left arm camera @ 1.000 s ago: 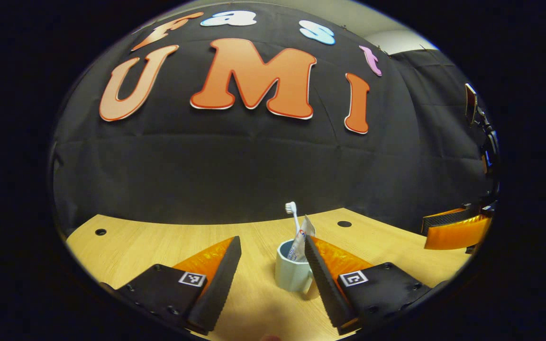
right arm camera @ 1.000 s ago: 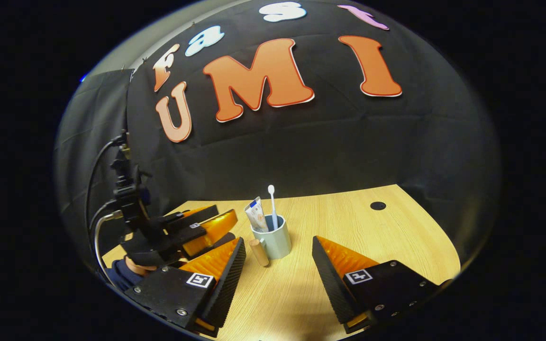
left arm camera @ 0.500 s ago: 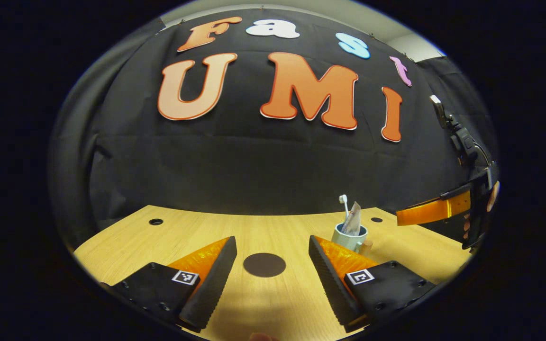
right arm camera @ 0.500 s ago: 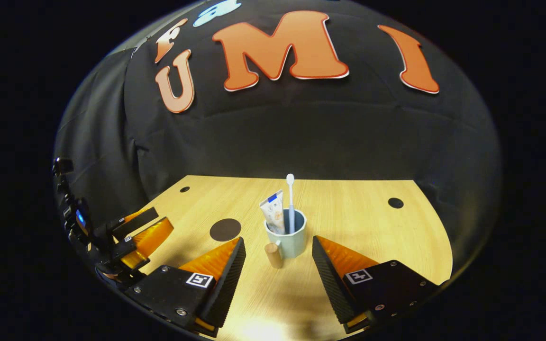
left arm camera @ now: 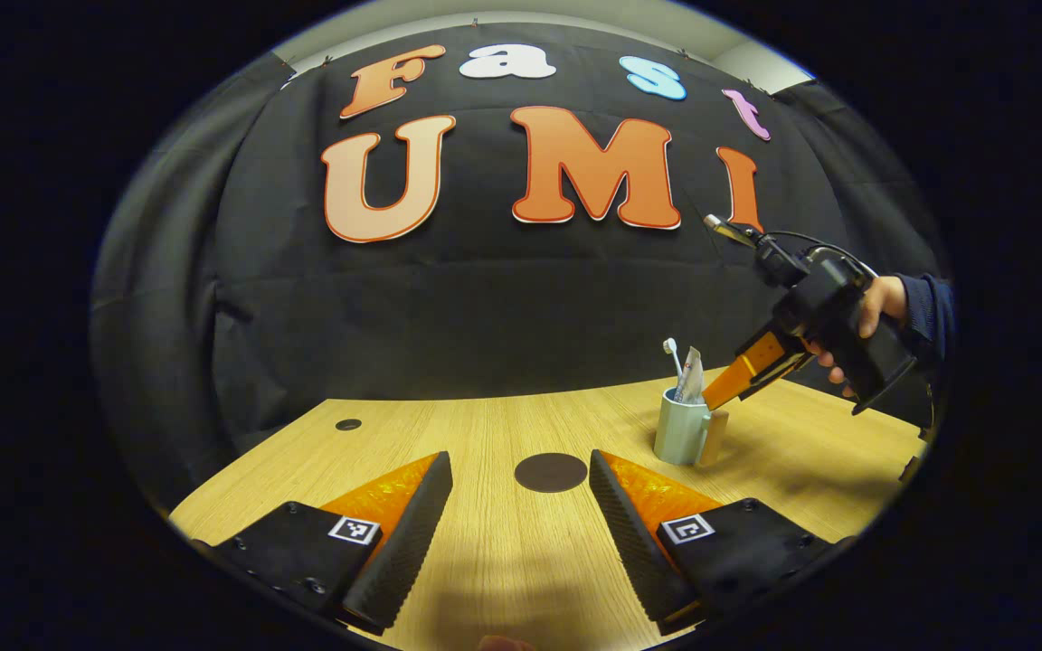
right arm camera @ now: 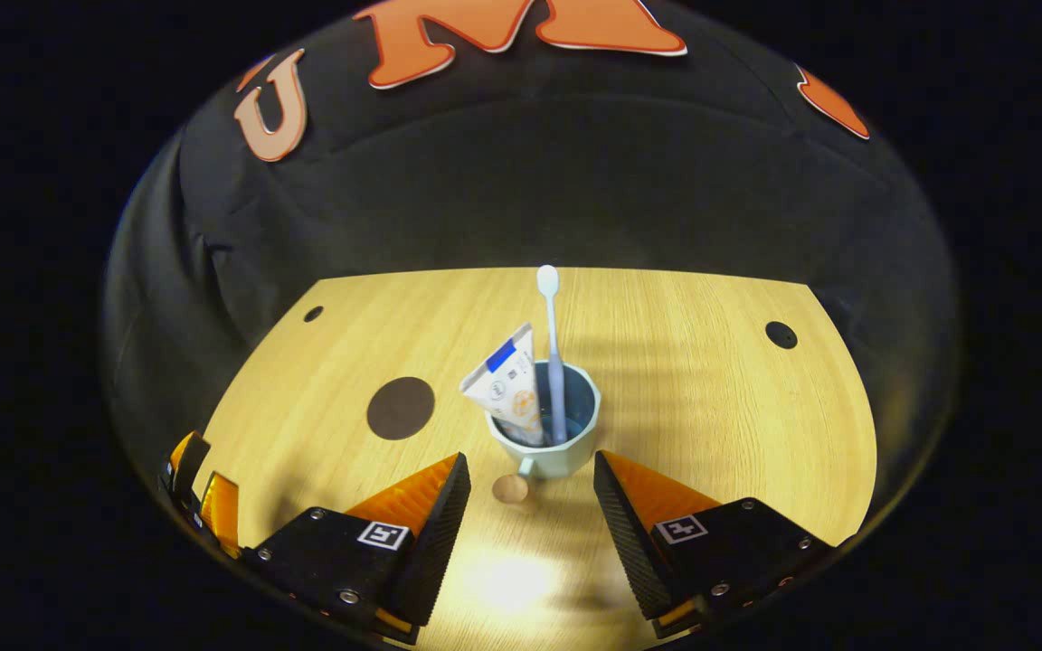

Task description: Put the toothbrush and toothpaste on the desktop into the cup, then pick up the cup and place it on the coaster on the desktop.

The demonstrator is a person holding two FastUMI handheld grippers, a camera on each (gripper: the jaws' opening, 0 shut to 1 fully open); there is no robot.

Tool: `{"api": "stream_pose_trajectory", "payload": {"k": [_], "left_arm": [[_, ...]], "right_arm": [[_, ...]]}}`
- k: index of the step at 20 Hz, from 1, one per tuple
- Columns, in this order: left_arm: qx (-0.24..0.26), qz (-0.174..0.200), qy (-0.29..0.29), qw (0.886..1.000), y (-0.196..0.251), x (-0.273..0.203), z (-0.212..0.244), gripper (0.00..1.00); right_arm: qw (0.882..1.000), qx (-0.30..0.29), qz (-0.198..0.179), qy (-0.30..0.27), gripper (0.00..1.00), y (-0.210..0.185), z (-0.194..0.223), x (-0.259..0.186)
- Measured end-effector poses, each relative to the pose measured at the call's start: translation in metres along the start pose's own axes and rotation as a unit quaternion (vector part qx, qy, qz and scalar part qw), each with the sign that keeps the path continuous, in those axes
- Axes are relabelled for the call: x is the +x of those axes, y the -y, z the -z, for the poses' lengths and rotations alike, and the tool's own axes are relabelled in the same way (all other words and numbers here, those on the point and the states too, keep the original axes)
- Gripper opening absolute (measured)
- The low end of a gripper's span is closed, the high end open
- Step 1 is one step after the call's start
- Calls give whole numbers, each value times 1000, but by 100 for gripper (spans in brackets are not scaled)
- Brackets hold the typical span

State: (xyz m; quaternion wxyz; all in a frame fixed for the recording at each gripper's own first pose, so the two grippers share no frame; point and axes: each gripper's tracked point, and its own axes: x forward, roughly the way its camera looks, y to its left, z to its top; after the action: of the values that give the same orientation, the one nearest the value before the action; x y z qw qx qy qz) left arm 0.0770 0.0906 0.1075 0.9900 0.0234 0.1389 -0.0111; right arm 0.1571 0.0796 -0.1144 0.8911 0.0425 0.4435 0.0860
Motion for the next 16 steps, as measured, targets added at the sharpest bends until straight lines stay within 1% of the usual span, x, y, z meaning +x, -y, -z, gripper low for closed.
{"api": "stream_pose_trajectory", "payload": {"k": [6,8,10,12,13,14,15,16], "left_arm": [[-9,8,-18,1000,4,1,20,97],[-11,5,-20,1000,1,0,24,97],[-15,6,-21,1000,2,-1,25,97],[-21,8,-23,999,4,-1,28,97],[-31,11,-27,999,6,1,32,97],[-41,17,-31,999,10,1,36,97],[-48,21,-36,998,15,1,42,98],[-48,20,-42,998,17,1,46,98]], "right_arm": [[997,18,34,-65,78,1,16,32],[996,23,38,-81,76,-1,22,40],[994,24,45,-93,71,-1,30,48],[991,16,53,-118,67,-2,48,57],[990,14,55,-132,60,-4,57,64],[988,18,54,-143,57,-7,65,69],[988,27,53,-145,48,-8,68,74],[987,33,54,-147,44,-8,69,77]]}}
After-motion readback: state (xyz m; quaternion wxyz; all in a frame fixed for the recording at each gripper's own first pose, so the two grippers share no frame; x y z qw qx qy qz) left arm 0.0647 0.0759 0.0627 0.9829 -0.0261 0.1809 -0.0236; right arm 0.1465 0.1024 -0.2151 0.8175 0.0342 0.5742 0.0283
